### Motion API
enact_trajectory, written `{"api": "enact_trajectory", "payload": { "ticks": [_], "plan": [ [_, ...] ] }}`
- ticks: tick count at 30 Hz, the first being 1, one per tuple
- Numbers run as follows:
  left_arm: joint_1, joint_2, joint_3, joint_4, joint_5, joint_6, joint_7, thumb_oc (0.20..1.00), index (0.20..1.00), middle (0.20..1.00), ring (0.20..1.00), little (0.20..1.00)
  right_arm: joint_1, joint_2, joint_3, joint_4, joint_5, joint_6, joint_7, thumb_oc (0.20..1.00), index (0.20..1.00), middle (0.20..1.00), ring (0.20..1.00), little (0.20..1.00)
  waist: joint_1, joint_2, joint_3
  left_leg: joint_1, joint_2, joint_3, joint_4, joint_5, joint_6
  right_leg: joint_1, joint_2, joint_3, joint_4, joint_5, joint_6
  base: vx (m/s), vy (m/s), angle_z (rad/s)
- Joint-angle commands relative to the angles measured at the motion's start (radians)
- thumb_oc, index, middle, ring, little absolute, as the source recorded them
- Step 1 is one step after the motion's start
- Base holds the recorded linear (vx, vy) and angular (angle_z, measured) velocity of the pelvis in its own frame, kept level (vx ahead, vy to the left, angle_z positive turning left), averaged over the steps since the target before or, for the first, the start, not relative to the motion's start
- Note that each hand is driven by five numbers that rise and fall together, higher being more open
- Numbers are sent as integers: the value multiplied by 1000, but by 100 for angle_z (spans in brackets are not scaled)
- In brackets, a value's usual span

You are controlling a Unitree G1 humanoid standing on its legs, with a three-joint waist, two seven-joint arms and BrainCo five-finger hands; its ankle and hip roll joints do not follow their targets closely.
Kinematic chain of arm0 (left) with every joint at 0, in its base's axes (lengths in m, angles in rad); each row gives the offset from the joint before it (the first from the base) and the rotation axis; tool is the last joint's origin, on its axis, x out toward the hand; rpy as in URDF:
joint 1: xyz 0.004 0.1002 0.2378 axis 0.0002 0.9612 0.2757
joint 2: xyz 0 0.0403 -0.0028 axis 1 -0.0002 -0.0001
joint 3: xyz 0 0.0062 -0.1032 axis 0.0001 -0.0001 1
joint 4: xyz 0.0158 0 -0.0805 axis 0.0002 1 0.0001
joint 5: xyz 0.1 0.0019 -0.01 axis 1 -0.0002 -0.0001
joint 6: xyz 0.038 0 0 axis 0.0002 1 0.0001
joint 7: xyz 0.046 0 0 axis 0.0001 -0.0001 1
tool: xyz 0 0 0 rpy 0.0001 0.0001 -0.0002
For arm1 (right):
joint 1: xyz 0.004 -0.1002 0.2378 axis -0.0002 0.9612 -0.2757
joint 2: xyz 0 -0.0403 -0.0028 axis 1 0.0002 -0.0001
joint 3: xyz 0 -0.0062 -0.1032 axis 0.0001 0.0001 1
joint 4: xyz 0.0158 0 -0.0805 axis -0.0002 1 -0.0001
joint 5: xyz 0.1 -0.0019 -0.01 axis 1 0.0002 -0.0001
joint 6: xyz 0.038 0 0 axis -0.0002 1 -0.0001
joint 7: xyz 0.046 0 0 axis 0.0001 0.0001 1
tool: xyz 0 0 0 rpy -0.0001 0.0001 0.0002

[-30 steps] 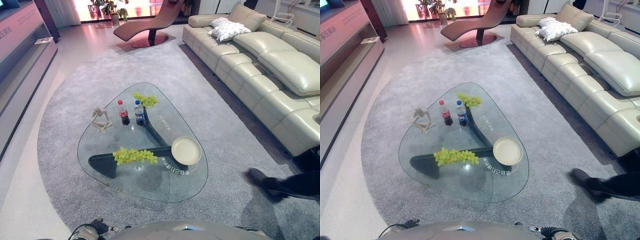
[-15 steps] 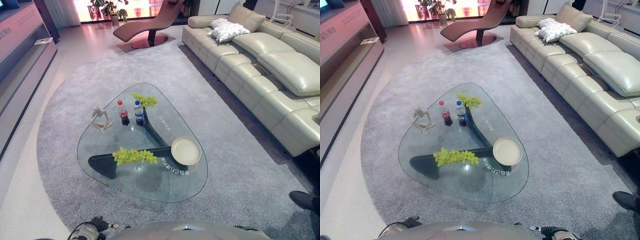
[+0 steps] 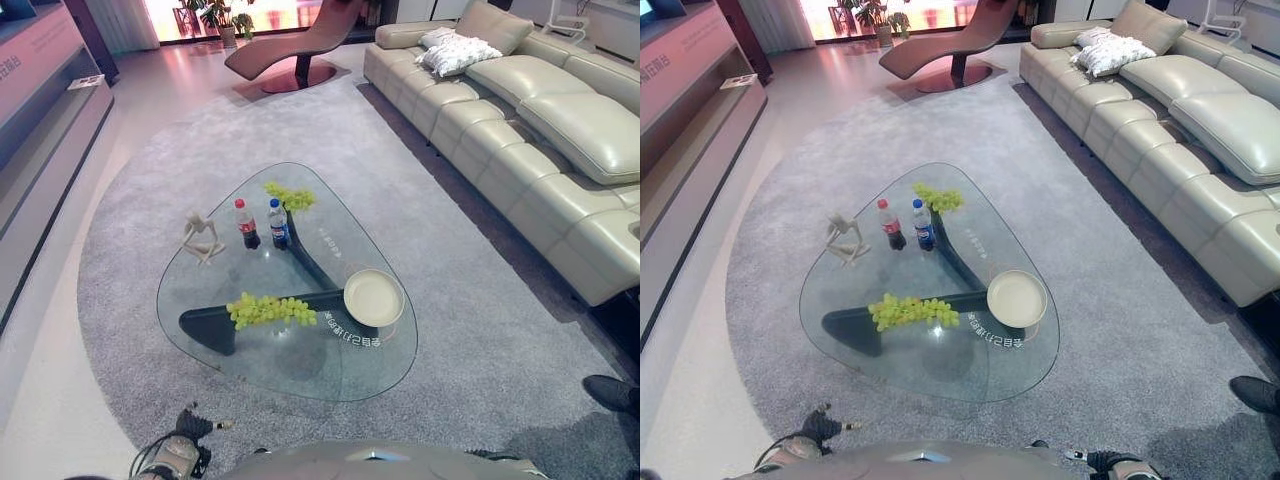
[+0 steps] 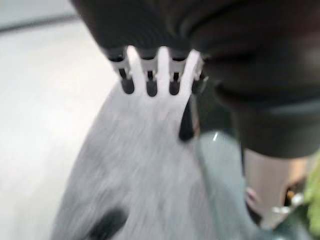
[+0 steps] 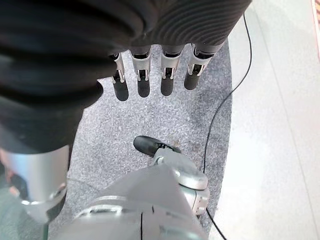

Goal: Pick up fruits into the plate

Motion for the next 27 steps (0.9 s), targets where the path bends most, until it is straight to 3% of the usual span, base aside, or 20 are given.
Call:
{"api": "enact_trajectory", "payload": {
  "ticks": [1,4,7,13,16,24,26,27],
  "plan": [
    [-110,82,43,-44,80,-59,192,1000,1000,1000,1000,1000,-76,-20,8,83,-22,-10,-16,1000,1000,1000,1000,1000,-4,-14,18,-7,-51,-125,26,-129,60,17,37,57,54,-114,-29,60,-6,0],
    [-143,127,31,-136,178,-78,272,1000,1000,1000,1000,1000,-71,-23,21,74,-18,-20,-25,1000,1000,1000,1000,1000,-5,-11,26,-17,-51,-123,25,-128,59,9,34,57,52,-111,-27,34,-3,0],
    [-186,187,0,-274,289,-51,338,1000,1000,1000,1000,1000,-73,-29,35,56,-6,-31,-38,1000,1000,1000,1000,1000,-6,-4,42,-41,-54,-125,25,-123,57,-16,33,62,52,-102,-25,0,0,0],
    [-230,252,-12,-389,410,-39,387,1000,1000,1000,1000,1000,-75,-40,57,21,6,-53,-45,1000,1000,1000,1000,1000,-15,-1,69,-76,-58,-121,25,-113,54,-54,34,73,51,-90,-25,0,8,-1],
    [-307,312,-53,-406,457,-44,397,1000,1000,1000,1000,1000,-110,-60,84,-1,30,-69,-45,1000,1000,1000,1000,1000,-27,3,114,-124,-59,-118,31,-99,52,-108,37,90,71,-87,-28,-166,40,-4],
    [-553,428,-204,-336,491,-58,250,1000,1000,1000,1000,1000,-228,-109,132,-44,65,-86,-60,1000,1000,1000,1000,1000,-63,13,259,-259,-75,-103,67,-66,55,-251,50,131,123,-71,-45,-168,59,-11],
    [-630,444,-254,-305,460,-44,165,1000,1000,1000,1000,1000,-255,-124,140,-56,69,-91,-63,1000,1000,1000,1000,1000,-71,12,298,-294,-80,-98,80,-59,54,-288,51,133,137,-65,-47,-151,42,-7],
    [-680,450,-290,-274,384,-59,74,1000,1000,1000,1000,1000,-282,-140,146,-61,57,-91,-61,1000,1000,1000,1000,1000,-78,14,325,-321,-83,-96,93,-54,52,-317,52,134,152,-62,-48,-157,83,-4]
  ]
}}
